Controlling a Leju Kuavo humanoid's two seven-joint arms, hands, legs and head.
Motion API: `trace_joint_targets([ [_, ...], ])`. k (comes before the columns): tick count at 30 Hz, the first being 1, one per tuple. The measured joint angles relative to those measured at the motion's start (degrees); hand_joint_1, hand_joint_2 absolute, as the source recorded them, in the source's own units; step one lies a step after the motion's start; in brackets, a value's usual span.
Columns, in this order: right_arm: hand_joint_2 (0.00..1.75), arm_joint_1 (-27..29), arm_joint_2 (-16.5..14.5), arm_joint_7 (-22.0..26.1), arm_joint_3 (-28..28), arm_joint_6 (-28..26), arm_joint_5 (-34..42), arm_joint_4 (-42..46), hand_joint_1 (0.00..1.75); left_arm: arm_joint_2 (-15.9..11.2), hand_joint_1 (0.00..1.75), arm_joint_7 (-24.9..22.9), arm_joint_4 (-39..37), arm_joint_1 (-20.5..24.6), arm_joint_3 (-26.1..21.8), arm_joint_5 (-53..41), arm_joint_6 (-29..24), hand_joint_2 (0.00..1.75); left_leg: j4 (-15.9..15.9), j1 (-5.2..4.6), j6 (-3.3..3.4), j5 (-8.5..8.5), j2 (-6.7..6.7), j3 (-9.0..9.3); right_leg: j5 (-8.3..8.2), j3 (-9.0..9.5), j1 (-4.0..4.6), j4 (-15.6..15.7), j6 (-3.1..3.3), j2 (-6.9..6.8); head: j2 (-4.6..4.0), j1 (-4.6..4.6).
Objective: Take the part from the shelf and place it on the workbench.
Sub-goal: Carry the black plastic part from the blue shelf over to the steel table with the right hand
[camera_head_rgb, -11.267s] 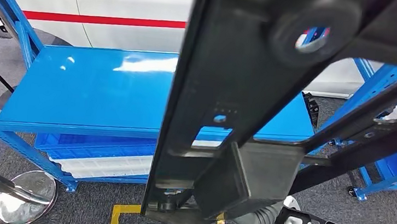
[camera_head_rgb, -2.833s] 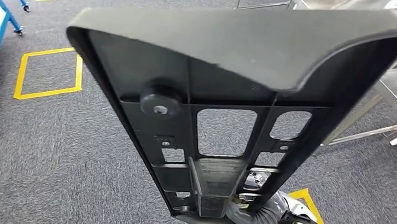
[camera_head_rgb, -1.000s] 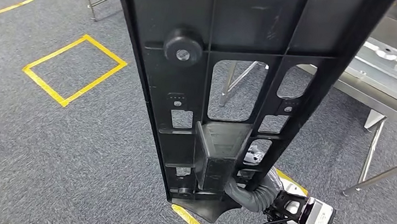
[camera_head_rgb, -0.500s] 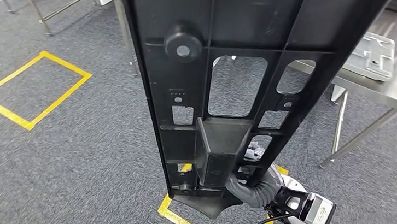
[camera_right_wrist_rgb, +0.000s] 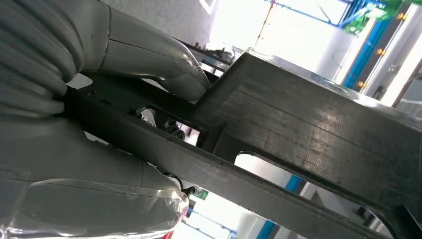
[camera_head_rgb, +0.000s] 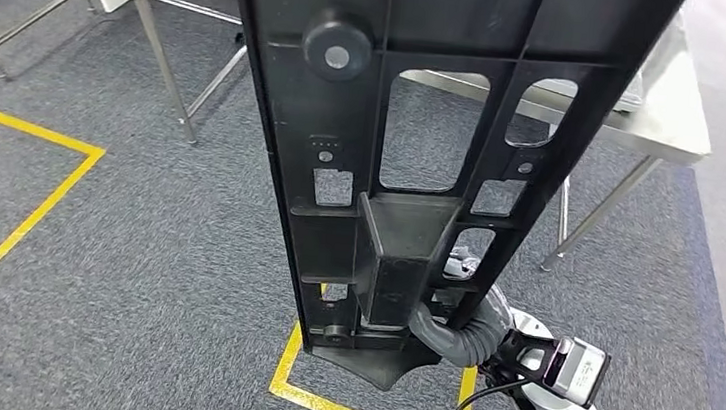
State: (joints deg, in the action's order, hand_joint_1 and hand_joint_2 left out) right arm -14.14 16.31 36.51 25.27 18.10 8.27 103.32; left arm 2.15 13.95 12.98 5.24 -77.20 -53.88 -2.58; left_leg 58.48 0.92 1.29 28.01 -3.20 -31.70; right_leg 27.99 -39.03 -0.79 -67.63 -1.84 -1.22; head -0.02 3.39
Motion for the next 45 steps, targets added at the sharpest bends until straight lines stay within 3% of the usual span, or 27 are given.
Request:
trace_joint_targets([
  [2, 1.75, -0.25, -0.01, 0.01, 0.05, -0.02, 0.00, -0.01, 1.75, 0.02, 0.00, 0.06, 0.00, 0.04, 0.00, 0.01, 0.02, 1.75, 0.00, -0.23, -0.52, 0.40, -1.15, 0.46, -2.33, 3.53, 0.71, 7.01, 0.68, -2.67, 0.00, 0.01],
  [3, 1.75, -0.35, -0.02, 0.02, 0.08, -0.04, -0.01, -0.01, 1.75, 0.03, 0.00, 0.13, 0.00, 0.04, 0.00, 0.04, 0.08, 1.75, -0.01, -0.35, -0.80, 0.57, -1.73, 0.62, -2.54, 4.24, 1.06, 8.60, 1.00, -3.43, 0.00, 0.01],
  [4, 1.75, -0.41, -0.03, 0.03, 0.10, -0.07, -0.01, -0.01, 1.75, 0.03, 0.00, 0.22, 0.00, 0.04, 0.00, 0.09, 0.20, 1.75, -0.11, -0.45, -1.07, 0.72, -2.41, 0.78, -2.31, 4.28, 1.34, 9.00, 1.26, -3.33, 0.00, 0.01],
  [6, 1.75, -0.39, -0.04, 0.00, 0.15, -0.13, -0.04, 0.01, 1.75, 0.03, 0.00, 0.41, 0.00, 0.20, 0.00, 0.25, 0.51, 1.75, -0.22, -0.48, -1.61, 1.10, -3.34, 1.20, -2.53, 4.31, 1.17, 9.40, 1.77, -1.75, 0.00, 0.01],
  [8, 1.75, -0.67, 0.12, -0.18, 0.22, -0.24, -0.05, 0.11, 1.75, 0.03, 0.00, 0.58, 0.00, 0.41, 0.00, 0.36, 0.77, 1.75, 2.12, -0.35, -2.08, 2.84, -1.32, 0.50, -2.78, 4.68, 0.74, 9.94, 2.40, -0.43, 0.00, 0.02],
  [10, 1.75, -1.06, 0.34, -0.53, 0.46, -0.43, -0.04, 0.19, 1.75, 0.03, 0.00, 0.71, 0.00, 0.34, 0.00, 0.40, 0.89, 1.75, 9.01, -0.19, -2.34, 6.30, 1.76, -2.76, -2.81, 4.87, 0.58, 10.09, 2.88, 0.86, 0.00, 0.02],
  [12, 1.75, -1.22, 0.41, -1.05, 0.71, -0.63, 0.04, 0.16, 1.75, 0.01, 0.00, 0.74, 0.00, 0.13, -0.01, 0.42, 0.93, 1.75, 15.44, -0.18, -2.48, 8.15, 2.74, -6.36, -2.77, 4.90, 0.64, 10.00, 3.04, 2.42, 0.00, 0.02],
  [13, 1.75, -1.25, 0.42, -1.27, 0.76, -0.72, 0.13, 0.16, 1.75, -0.01, 0.00, 0.74, 0.00, 0.09, -0.02, 0.42, 0.97, 1.75, 16.25, -0.18, -2.49, 7.63, 2.87, -7.11, -2.75, 4.93, 0.66, 9.93, 3.03, 3.18, 0.00, 0.02],
  [14, 1.75, -1.34, 0.42, -1.44, 0.80, -0.84, 0.25, 0.15, 1.75, -0.02, 0.00, 0.75, 0.00, 0.10, -0.02, 0.41, 1.05, 1.75, 14.40, -0.18, -2.42, 5.81, 3.02, -6.65, -2.70, 5.00, 0.65, 9.81, 2.96, 3.99, 0.00, 0.02],
  [15, 1.75, -1.45, 0.42, -1.51, 0.82, -0.92, 0.38, 0.15, 1.75, -0.04, 0.00, 0.76, 0.00, 0.15, -0.02, 0.40, 1.14, 1.75, 10.68, -0.16, -2.29, 3.35, 3.48, -5.25, -2.60, 5.07, 0.63, 9.65, 2.84, 4.78, 0.00, 0.02],
  [17, 1.75, -1.67, 0.43, -1.54, 0.85, -1.04, 0.72, 0.15, 1.75, -0.10, 0.00, 0.79, 0.00, 0.25, -0.01, 0.37, 1.30, 1.75, 3.21, -0.06, -1.84, -0.01, 5.71, -2.22, -2.35, 4.97, 0.59, 9.17, 2.42, 6.21, -0.01, 0.02],
  [19, 1.75, -1.79, 0.45, -1.51, 0.90, -1.13, 1.00, 0.16, 1.75, -0.15, 0.00, 0.76, 0.00, 0.30, 0.00, 0.33, 1.37, 1.75, 0.79, -0.15, -1.24, -0.44, 6.86, -1.20, -2.33, 4.59, 0.45, 8.94, 1.77, 7.29, -0.01, 0.02],
  [21, 1.75, -1.81, 0.46, -1.46, 0.93, -1.35, 1.03, 0.20, 1.75, -0.14, 0.00, 0.78, 0.00, 0.42, 0.00, 0.31, 1.44, 1.75, 0.41, -0.21, -0.47, -0.76, 5.81, -1.07, -2.51, 4.32, 0.27, 9.07, 1.03, 8.15, 0.00, 0.02],
  [23, 1.75, -1.84, 0.38, -1.37, 0.95, -1.84, 0.70, 0.35, 1.75, -0.11, 0.00, 0.84, 0.00, 0.62, 0.00, 0.31, 1.57, 1.75, -0.25, 0.00, 0.27, -1.14, 4.87, -0.78, -1.52, 3.59, 0.39, 7.62, 0.49, 6.42, 0.00, 0.02],
  [25, 1.75, -1.90, 0.28, -1.28, 0.98, -2.42, 0.11, 0.55, 1.75, -0.11, 0.00, 0.89, 0.00, 0.65, 0.00, 0.25, 1.77, 1.75, -0.59, 0.06, 0.64, -1.28, 4.02, -0.60, 1.58, 0.91, 0.36, 1.95, 0.06, 3.16, 0.00, 0.01],
  [27, 1.75, -1.79, 0.26, -1.27, 1.10, -2.91, -0.43, 0.63, 1.75, -0.13, 0.00, 0.91, 0.01, 0.49, 0.00, 0.10, 1.90, 1.75, -0.56, 0.01, 0.71, -1.18, 3.21, -0.61, 4.22, -2.49, 0.00, -4.95, -0.34, 1.71, 0.00, 0.02],
  [28, 1.75, -1.68, 0.26, -1.27, 1.16, -3.10, -0.61, 0.66, 1.75, -0.13, 0.00, 0.91, 0.01, 0.42, 0.00, 0.02, 1.95, 1.75, -0.54, 0.00, 0.67, -1.11, 2.89, -0.57, 4.18, -3.21, -0.17, -6.33, -0.46, 1.48, 0.00, 0.02],
  [29, 1.75, -1.60, 0.26, -1.27, 1.21, -3.25, -0.76, 0.74, 1.75, -0.13, 0.00, 0.91, 0.01, 0.39, 0.00, -0.04, 1.99, 1.75, -0.53, 0.00, 0.59, -1.03, 2.66, -0.50, 3.11, -2.80, -0.29, -5.49, -0.51, 1.35, 0.00, 0.02],
  [32, 1.75, -1.60, 0.26, -1.27, 1.25, -3.44, -0.99, 1.33, 1.75, -0.12, 0.00, 0.92, 0.00, 0.46, 0.00, -0.09, 2.14, 1.75, -0.51, -0.09, 0.10, -0.70, 2.31, -0.06, -1.94, 3.04, -0.12, 5.77, 0.05, 0.58, 0.00, 0.01],
  [34, 1.75, -1.63, 0.25, -1.26, 1.25, -3.57, -1.05, 1.72, 1.75, -0.14, 0.00, 0.96, 0.01, 0.48, 0.00, -0.09, 2.36, 1.75, -0.54, -0.19, -0.49, -0.51, 2.17, 0.04, -2.61, 4.98, 0.34, 9.64, 0.60, 0.19, 0.00, 0.01],
  [38, 1.75, -1.39, 0.31, -1.08, 1.25, -3.90, -1.11, 2.32, 1.75, -0.23, 0.00, 1.13, 0.01, 0.52, 0.00, -0.05, 2.82, 1.75, 0.32, -0.19, -1.77, 0.52, 2.07, 0.01, -2.66, 5.47, 0.22, 10.39, 1.74, 0.66, 0.00, 0.02],
  [40, 1.75, -1.25, 0.42, -0.89, 1.26, -3.98, -1.14, 2.54, 1.75, -0.31, 0.00, 1.17, 0.02, 0.47, 0.00, 0.03, 2.90, 1.75, 5.76, -0.10, -2.04, 3.55, 2.51, -2.39, -2.69, 5.84, 0.10, 10.76, 2.39, 0.73, 0.00, 0.02],
  [42, 1.75, -0.98, 0.46, -0.73, 1.33, -3.93, -1.19, 2.56, 1.75, -0.38, 0.00, 1.16, 0.02, 0.30, 0.00, 0.25, 2.91, 1.75, 13.38, -0.10, -2.23, 6.70, 2.72, -6.28, -2.55, 5.90, 0.26, 10.70, 2.73, 0.97, 0.00, 0.02],
  [43, 1.75, -0.82, 0.46, -0.67, 1.38, -3.88, -1.22, 2.55, 1.75, -0.42, 0.00, 1.16, 0.02, 0.20, 0.00, 0.35, 2.91, 1.75, 15.57, -0.11, -2.29, 7.03, 2.74, -7.56, -2.48, 5.91, 0.33, 10.64, 2.79, 1.14, 0.00, 0.02],
  [44, 1.75, -0.72, 0.46, -0.60, 1.41, -3.83, -1.24, 2.54, 1.75, -0.46, 0.00, 1.15, 0.02, 0.13, 0.00, 0.42, 2.91, 1.75, 15.35, -0.11, -2.27, 6.09, 2.75, -7.72, -2.41, 5.96, 0.39, 10.55, 2.77, 1.35, 0.00, 0.02],
  [45, 1.75, -0.66, 0.46, -0.52, 1.43, -3.80, -1.25, 2.54, 1.75, -0.50, 0.00, 1.16, 0.02, 0.08, 0.00, 0.45, 2.91, 1.75, 12.90, -0.11, -2.17, 4.17, 2.78, -6.79, -2.30, 6.06, 0.42, 10.44, 2.70, 1.57, 0.00, 0.02],
])
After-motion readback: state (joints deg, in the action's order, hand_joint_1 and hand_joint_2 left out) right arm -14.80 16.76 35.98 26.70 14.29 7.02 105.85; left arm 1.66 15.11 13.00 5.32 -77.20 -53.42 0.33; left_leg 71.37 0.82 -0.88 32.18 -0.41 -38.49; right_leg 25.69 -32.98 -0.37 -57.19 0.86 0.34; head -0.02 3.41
